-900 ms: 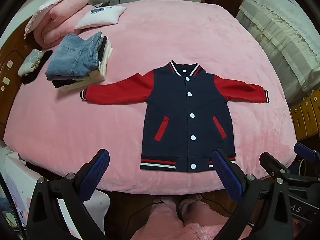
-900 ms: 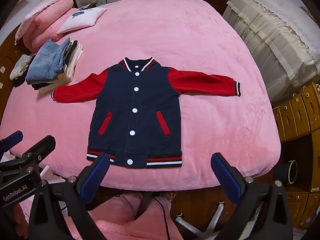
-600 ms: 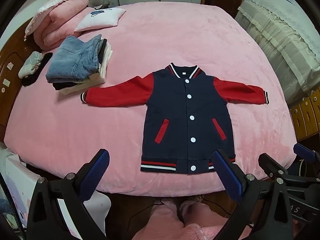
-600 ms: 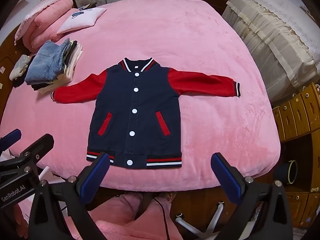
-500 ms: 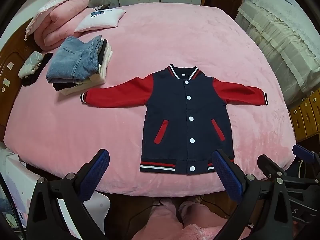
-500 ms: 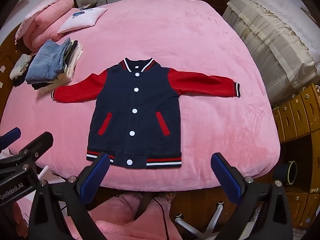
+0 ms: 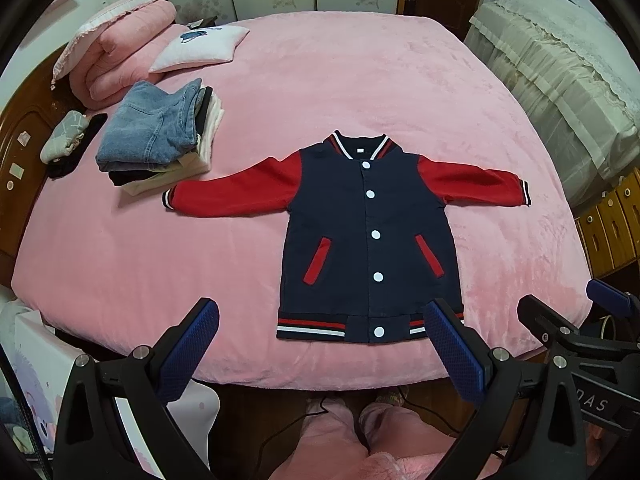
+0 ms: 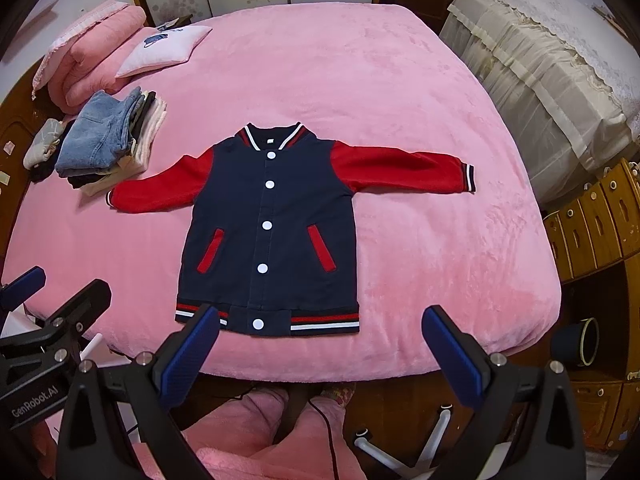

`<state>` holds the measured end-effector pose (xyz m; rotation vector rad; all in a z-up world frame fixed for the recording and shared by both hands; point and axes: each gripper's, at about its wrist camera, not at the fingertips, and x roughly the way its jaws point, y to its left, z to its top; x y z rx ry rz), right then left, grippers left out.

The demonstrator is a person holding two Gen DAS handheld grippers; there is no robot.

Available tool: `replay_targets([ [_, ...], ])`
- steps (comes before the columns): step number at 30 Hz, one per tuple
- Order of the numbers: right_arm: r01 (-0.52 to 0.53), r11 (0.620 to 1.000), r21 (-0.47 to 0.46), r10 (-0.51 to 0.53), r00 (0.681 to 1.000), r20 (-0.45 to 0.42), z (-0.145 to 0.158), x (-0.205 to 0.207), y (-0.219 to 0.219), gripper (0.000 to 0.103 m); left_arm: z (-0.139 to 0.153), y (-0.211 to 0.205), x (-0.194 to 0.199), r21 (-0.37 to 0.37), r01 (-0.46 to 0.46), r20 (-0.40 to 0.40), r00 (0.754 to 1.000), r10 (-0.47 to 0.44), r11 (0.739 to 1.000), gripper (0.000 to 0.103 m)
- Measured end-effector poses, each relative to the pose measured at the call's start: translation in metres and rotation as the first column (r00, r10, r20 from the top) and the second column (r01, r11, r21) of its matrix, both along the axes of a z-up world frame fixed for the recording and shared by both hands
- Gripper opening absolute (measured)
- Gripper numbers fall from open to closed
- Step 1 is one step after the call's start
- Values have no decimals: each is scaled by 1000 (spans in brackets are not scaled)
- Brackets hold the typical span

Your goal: Fold large clothes

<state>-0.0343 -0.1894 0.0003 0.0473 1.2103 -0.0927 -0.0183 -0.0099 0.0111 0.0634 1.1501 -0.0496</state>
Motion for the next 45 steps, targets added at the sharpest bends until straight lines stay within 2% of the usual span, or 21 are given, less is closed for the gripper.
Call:
replay_targets([
  [10,-36,999,-9,36,999,11,4,-8,-4,101,4,-6,-19,-11,-44,1,999,44,999,102],
  [17,-52,999,3,52,999,-5,2,-8,-11,101,-3,-11,-23,-40,-99,-44,994,97,994,102],
  [26,-71,995,68,71,997,3,-16,-6,-23,101,-28,-3,-33,-124,-231,-109,970,219,965,102],
  [29,-89,994,65,90,996,-5,-27,-2,-16,101,-44,14,-36,-190,-292,-155,952,265,937,101],
  [32,-128,990,55,128,992,-7,-44,3,-1,101,-63,36,-34,-207,-364,-201,924,325,908,102],
  [35,-180,983,33,181,983,-21,-61,11,22,101,-92,70,-25,-208,-457,-257,878,403,865,101],
  [41,-279,960,-19,277,959,-67,-104,41,81,101,-159,156,23,-253,-630,-311,771,555,734,102],
  [45,-300,952,-60,292,950,-110,-143,76,124,101,-200,213,68,-286,-696,-318,717,620,658,102],
])
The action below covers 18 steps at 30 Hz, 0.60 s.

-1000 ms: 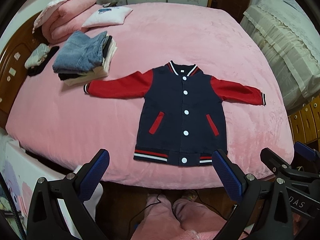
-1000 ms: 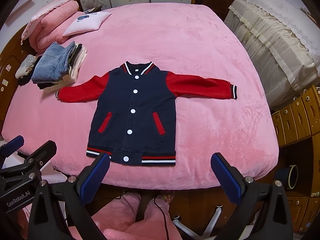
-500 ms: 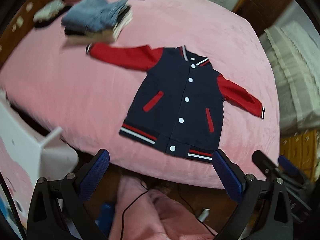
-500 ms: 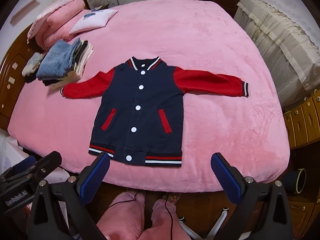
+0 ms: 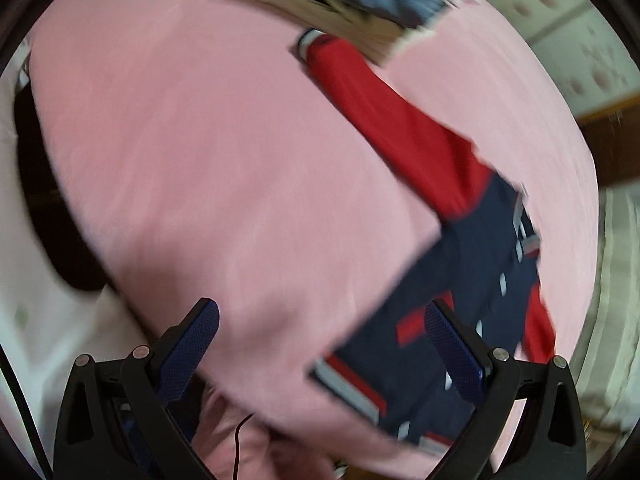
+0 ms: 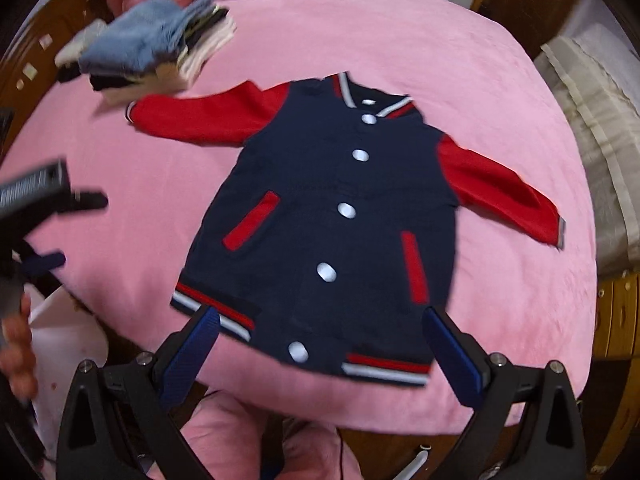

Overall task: Fold large clothes
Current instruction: 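Grasp the red sleeve cuff with the left gripper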

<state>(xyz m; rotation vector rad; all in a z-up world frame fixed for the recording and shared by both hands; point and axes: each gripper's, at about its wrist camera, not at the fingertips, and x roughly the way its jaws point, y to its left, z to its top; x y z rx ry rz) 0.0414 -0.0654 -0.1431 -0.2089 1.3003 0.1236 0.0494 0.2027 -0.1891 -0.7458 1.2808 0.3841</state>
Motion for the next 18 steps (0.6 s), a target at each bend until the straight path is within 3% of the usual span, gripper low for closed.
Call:
replay_targets([
  [4,21,999,-46,-21,1000,-3,-33,34,31,101,-36,49,50,-38,-47,2,999,47,998,100],
  [6,46,995,-88,-46,999,5,-47,48,45,101,-50,66,72,-41,-48,6,999,49,998,92],
  [11,109,990,-92,-112,993,-34,-81,76,73,101,-74,99,121,-23,-49,31,998,50,999,83],
  [14,150,985,-82,-155,986,-53,-90,84,79,101,-82,111,145,-15,-65,75,995,66,998,62],
  [16,163,984,-70,-167,984,-60,-92,84,79,101,-87,116,157,0,-71,94,993,71,997,42],
  [18,163,984,-73,-167,984,-62,-95,84,77,101,-90,115,167,33,-77,113,991,72,997,16],
])
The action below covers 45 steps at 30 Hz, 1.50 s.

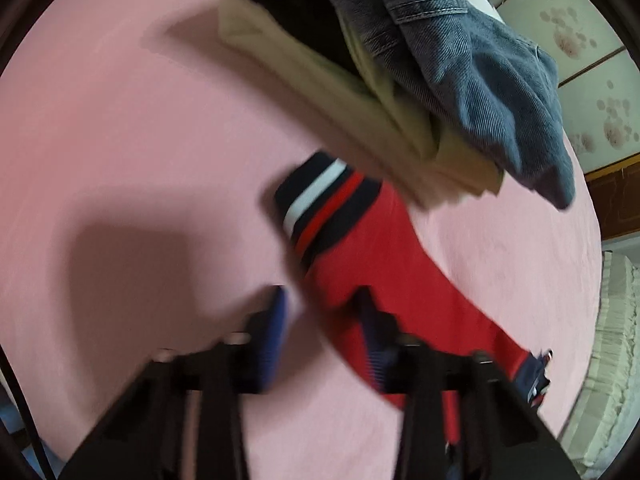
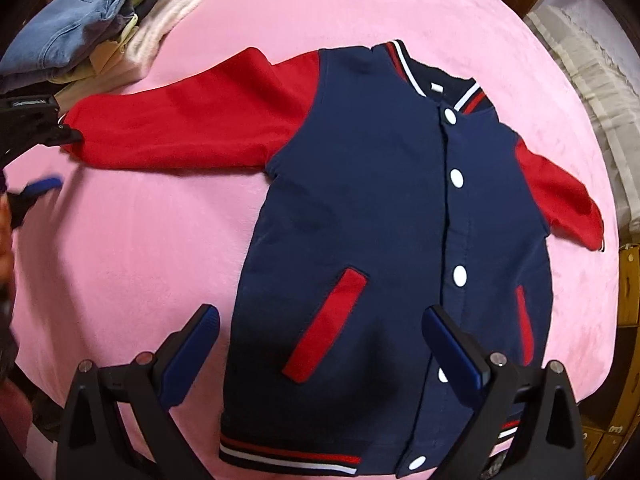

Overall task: Fold large clothes
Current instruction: 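Grasp the red sleeve cuff with the left gripper, then fold the red sleeve across the jacket body toward the other sleeve with the left gripper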

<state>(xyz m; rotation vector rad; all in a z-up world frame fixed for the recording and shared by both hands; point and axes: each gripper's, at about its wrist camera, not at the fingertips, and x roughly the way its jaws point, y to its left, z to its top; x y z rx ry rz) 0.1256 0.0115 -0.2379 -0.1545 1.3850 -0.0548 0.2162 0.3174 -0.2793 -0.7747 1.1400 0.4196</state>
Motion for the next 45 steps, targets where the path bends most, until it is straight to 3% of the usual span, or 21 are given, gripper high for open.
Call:
replay_targets([
  [4,10,1000,-19,-10,1000,-14,-5,-1,-12,101,13,-12,4,83,-23,84,996,16,996,9],
  [8,68,998,-4,-68,998,-12,-3,1,-39,101,45,-32,0,145,-8,217,976,-24,989,5],
  [14,102,995,-6,-101,994,29,10,9,-92,101,112,-111,-2,271,153,375,892,-251,950,5],
  [16,112,994,-5,-112,993,40,14,11,-110,101,123,-139,-2,281,222,370,873,-319,934,5],
  [17,118,993,-4,-118,992,43,17,12,-121,101,122,-152,-2,267,246,347,877,-331,932,5],
  [19,126,992,-5,-126,991,44,22,15,-145,101,113,-167,-7,204,244,300,906,-298,948,8],
  [22,121,992,-18,-120,991,56,28,16,-171,101,85,-156,-11,110,135,195,969,-155,985,30],
  [24,109,993,-39,-107,993,60,29,17,-182,101,67,-135,-14,75,39,140,989,-49,996,64],
  [26,101,993,-54,-98,994,57,29,15,-190,101,55,-116,-30,72,-45,118,992,36,996,73],
  [32,113,992,-52,-113,994,-1,12,10,-189,101,23,-36,-34,59,-219,77,974,215,974,76],
  [34,124,991,-53,-125,992,-27,2,11,-180,101,15,-16,-30,50,-240,92,968,235,970,75],
  [35,135,989,-55,-137,990,-32,0,10,-175,101,12,-8,-27,44,-238,107,967,232,970,67],
  [36,149,987,-55,-152,988,-37,-2,11,-171,101,8,-3,-21,38,-223,127,968,217,974,45],
  [37,166,985,-49,-168,985,-42,-4,12,-166,101,0,1,-12,41,-197,129,973,190,980,34],
  [38,177,983,-41,-179,983,-45,-5,14,-163,101,-6,4,-2,57,-165,101,982,159,985,16],
  [40,214,977,-6,-214,976,-45,-6,18,-154,101,-11,7,10,76,-124,82,990,117,989,11],
  [45,249,968,11,-249,968,-18,-2,30,-136,101,12,-13,13,180,-43,163,987,13,983,8],
])
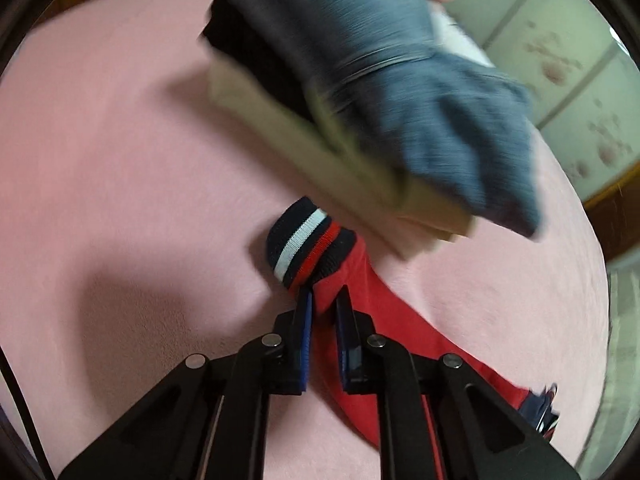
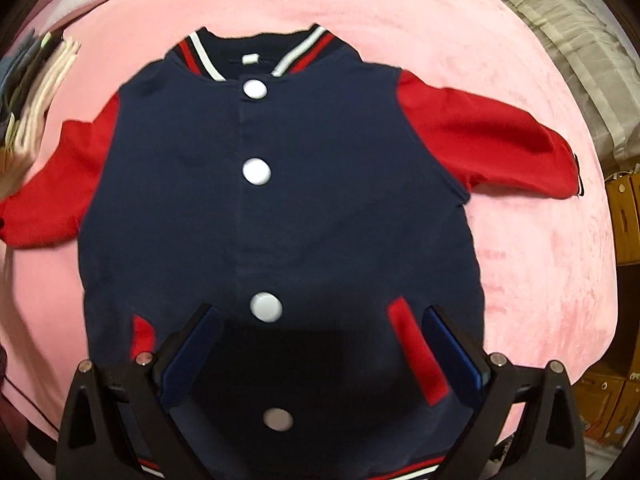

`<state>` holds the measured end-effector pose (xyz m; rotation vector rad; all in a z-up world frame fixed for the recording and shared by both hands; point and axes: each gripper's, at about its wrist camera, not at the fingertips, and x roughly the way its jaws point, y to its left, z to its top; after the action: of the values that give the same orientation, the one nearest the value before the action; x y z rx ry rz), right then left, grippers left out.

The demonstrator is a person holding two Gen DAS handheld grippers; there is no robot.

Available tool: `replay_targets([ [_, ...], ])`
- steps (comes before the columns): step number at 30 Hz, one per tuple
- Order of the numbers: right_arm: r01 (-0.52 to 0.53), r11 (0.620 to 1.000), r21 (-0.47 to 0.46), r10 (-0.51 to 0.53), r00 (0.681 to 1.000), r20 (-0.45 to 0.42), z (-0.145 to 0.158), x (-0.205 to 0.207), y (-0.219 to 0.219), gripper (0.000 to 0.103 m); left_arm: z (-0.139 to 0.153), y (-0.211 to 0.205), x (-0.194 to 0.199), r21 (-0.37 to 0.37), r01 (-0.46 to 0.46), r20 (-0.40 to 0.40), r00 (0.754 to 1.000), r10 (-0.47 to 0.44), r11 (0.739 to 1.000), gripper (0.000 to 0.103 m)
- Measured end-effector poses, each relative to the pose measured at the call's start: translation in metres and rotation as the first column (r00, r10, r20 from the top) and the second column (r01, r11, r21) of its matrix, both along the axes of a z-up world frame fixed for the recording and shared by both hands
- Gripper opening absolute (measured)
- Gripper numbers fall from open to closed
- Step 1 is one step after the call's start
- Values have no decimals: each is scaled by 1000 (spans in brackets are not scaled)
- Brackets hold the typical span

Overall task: Fold large clothes
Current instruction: 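Fold the red sleeve across the jacket body toward the other sleeve with the left gripper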

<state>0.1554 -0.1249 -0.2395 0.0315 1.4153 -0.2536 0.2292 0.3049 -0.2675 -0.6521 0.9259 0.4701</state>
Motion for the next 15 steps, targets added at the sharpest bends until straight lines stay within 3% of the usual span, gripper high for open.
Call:
replay_targets([
  [3,15,999,30,-16,999,29,7,6,3,101,26,-24,-2,45,115,66,991,-118,992,8],
  [5,18,999,52,-20,999,48,12,10,1,101,48,-51,-3,84,235,118,963,-244,968,8],
  [8,32,996,79,-38,996,83,24,17,-11,101,76,-105,-2,138,413,161,887,-432,900,8],
  [11,76,990,122,-89,990,107,32,15,-33,101,83,-162,2,135,545,172,809,-562,827,8],
  [13,112,979,168,-132,985,110,33,14,-53,101,76,-201,4,119,601,166,773,-613,790,9],
  [15,158,967,201,-181,978,103,32,13,-71,101,73,-233,4,116,628,144,756,-639,769,10],
])
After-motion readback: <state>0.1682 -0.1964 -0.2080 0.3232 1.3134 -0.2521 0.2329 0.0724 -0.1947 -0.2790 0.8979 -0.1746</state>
